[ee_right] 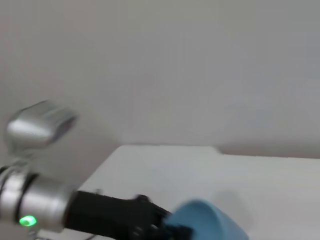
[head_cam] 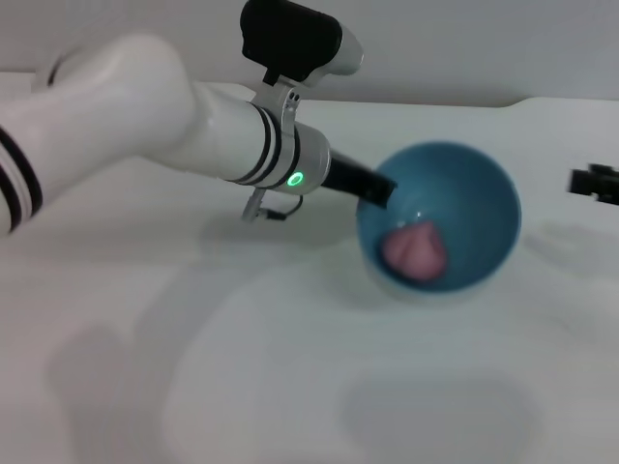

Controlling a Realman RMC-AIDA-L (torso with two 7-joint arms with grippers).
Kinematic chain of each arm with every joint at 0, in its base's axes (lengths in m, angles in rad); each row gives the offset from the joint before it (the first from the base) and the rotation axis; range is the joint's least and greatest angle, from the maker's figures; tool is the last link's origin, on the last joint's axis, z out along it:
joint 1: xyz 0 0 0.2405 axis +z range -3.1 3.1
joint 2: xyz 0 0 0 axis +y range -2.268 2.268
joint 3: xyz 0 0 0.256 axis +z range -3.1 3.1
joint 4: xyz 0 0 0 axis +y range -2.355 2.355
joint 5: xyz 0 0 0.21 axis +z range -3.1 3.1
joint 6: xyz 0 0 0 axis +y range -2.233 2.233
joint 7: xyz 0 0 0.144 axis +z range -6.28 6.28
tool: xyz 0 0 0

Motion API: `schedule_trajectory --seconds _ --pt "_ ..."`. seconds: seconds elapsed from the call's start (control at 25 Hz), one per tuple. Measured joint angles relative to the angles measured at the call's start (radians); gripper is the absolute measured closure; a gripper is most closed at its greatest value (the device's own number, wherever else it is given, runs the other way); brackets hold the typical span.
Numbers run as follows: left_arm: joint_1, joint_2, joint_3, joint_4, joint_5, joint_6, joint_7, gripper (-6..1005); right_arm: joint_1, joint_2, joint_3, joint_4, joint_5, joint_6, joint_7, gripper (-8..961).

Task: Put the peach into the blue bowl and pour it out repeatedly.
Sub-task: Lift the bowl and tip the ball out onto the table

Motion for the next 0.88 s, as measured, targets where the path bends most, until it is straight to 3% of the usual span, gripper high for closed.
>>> schedule_trajectory --seconds 0.28,0.6,0.88 --pt "0.1 0.0 0.19 0.006 -0.006 -0.478 -0.008 1001 -0.073 -0.001 0.074 0.086 -0.006 0.078 0.001 394" --pt "0.129 -0.004 0.46 -0.076 0.003 -0.867 0.074 1000 -0.122 -0.001 0.103 0.11 -0.014 0.124 0.001 386" --pt "0.167 -0.005 0.538 -0.022 -0.001 -0.977 0.282 1000 -0.123 -0.003 0.13 0.11 -0.022 0.135 0.002 378"
